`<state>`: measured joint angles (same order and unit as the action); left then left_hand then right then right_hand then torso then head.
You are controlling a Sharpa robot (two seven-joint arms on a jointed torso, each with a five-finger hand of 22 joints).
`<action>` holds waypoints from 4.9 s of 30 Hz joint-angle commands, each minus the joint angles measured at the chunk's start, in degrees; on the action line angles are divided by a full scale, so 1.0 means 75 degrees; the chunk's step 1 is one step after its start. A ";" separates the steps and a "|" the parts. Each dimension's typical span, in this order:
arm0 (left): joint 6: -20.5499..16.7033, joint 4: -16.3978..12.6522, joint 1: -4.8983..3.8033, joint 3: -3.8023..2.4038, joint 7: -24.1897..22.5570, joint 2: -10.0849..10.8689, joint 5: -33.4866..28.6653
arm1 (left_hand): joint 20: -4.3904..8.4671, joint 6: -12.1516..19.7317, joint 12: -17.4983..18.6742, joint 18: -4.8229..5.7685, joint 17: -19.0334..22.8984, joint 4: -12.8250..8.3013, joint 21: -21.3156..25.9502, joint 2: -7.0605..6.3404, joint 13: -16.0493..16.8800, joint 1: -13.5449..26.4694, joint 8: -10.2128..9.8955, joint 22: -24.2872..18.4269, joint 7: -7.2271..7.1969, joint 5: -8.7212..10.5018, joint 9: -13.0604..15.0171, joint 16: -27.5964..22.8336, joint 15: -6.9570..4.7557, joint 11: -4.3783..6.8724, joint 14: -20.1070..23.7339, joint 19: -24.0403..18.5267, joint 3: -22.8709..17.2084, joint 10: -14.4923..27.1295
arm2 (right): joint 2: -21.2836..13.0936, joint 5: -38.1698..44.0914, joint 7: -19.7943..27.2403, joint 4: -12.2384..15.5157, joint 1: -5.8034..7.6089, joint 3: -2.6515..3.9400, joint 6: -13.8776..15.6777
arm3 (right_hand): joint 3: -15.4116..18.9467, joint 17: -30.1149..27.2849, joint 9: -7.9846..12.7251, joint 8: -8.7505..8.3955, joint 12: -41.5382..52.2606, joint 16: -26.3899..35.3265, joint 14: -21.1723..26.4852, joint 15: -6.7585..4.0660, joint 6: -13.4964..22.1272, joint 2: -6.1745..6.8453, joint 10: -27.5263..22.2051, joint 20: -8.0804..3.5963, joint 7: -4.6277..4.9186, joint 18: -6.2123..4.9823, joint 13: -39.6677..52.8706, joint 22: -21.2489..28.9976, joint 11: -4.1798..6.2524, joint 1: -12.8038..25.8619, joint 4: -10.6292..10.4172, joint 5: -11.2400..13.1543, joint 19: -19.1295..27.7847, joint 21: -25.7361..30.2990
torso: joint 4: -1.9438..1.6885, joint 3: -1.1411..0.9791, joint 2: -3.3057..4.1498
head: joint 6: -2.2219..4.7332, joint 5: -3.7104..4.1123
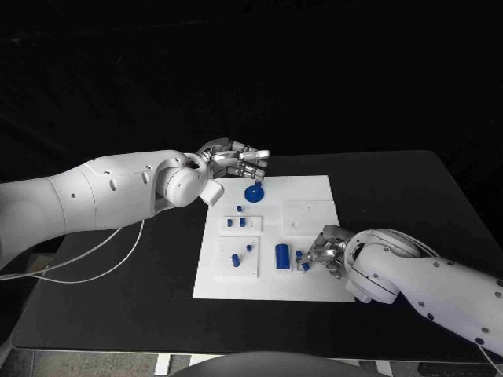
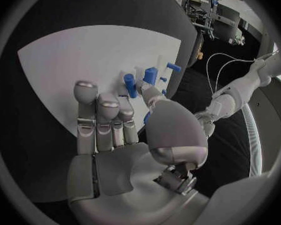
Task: Assemble the parts on the task board
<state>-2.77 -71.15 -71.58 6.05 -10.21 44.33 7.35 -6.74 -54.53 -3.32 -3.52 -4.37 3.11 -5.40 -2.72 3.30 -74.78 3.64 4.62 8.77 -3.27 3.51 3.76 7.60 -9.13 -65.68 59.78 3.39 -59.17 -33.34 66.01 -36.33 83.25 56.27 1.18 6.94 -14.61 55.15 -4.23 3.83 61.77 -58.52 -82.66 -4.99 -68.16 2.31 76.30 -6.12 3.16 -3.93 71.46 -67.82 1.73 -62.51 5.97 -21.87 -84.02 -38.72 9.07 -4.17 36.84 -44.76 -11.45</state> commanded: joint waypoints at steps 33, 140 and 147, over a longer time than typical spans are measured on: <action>0.0209 0.0060 -0.0008 -0.0005 0.0082 -0.0045 0.0052 | -0.0024 0.0130 -0.0027 -0.0024 -0.0007 0.0115 0.0035 -0.0095 0.0009 -0.0014 -0.0013 -0.0007 0.0028 -0.0018 -0.0007 -0.0021 0.0012 0.0004 0.0045 -0.0056 -0.0064 0.0061 | -0.0132 0.0161 0.0129 0.0251 -0.0023 -0.0017 -0.0317 | 0.1199 0.0001 0.0015 -0.0025 -0.0061 0.0086 -0.0028 -0.0026 -0.0025 0.0186 -0.0033 -0.0043 0.0000 -0.0100 -0.0068 0.0019 0.0008 0.0172 -0.1761 0.1131 -0.0364 0.0049 | 0.0004 -0.0010 0.0003 | -0.0051 -0.0009; -0.5266 -0.2293 0.1447 -0.0765 -0.2541 0.0015 -0.0972 | 0.0899 0.7270 0.0443 0.0470 0.0583 -0.0414 0.0720 0.0363 -0.0440 0.9970 -0.0485 -0.0616 -0.1170 0.0437 -0.0468 -0.0501 -0.1013 0.1218 0.8757 -0.7971 -0.0451 0.7889 | -0.1371 -0.8542 0.8627 0.0476 0.0506 -0.0007 0.4553 | 0.1948 -0.7354 0.0563 -0.0511 -0.8236 0.7802 1.1021 0.0665 0.9087 -0.0308 -1.0173 0.0816 -0.0421 0.0524 -0.9529 0.9042 -0.0231 0.8334 -0.0795 0.2917 1.1203 0.5162 | -0.1210 0.0557 -0.0755 | 0.1385 0.1527; -0.5512 -0.2508 0.1522 -0.0807 -0.2612 0.0048 -0.0980 | 0.0899 0.7270 0.0443 0.0470 0.0583 -0.0414 0.0720 0.0363 -0.0440 0.9970 -0.0485 -0.0616 -0.1170 0.0437 -0.0468 -0.0501 -0.1013 0.1218 0.8757 -0.7971 -0.0451 0.7889 | -0.1514 -0.8802 0.8816 0.0894 0.0518 -0.0157 0.4957 | 0.1948 -0.7354 0.0563 -0.0511 -0.8236 0.7802 1.1021 0.0665 0.9087 -0.0308 -1.0173 0.0816 -0.0421 0.0524 -0.9529 0.9042 -0.0231 0.8334 -0.0795 0.2917 1.1203 0.5162 | -0.1210 0.0557 -0.0755 | 0.1385 0.1527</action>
<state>-40.63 -89.75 -60.15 0.10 -27.42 44.70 0.18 0.01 -0.28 -0.20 -0.87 -0.05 0.04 -0.27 0.01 0.05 -0.40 0.38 0.05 -0.02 -0.26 0.05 0.39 0.01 -0.01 -0.20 0.20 0.31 -0.29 -44.61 2.65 26.62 89.69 60.11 -0.01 40.19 -0.03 0.05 -0.05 0.32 0.37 -0.20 -0.26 0.02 -0.25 0.00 0.21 0.01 0.01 -0.80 0.05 -0.05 0.00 -0.33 0.39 -0.20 -0.29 -0.20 0.10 -0.03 31.19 -34.38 -0.01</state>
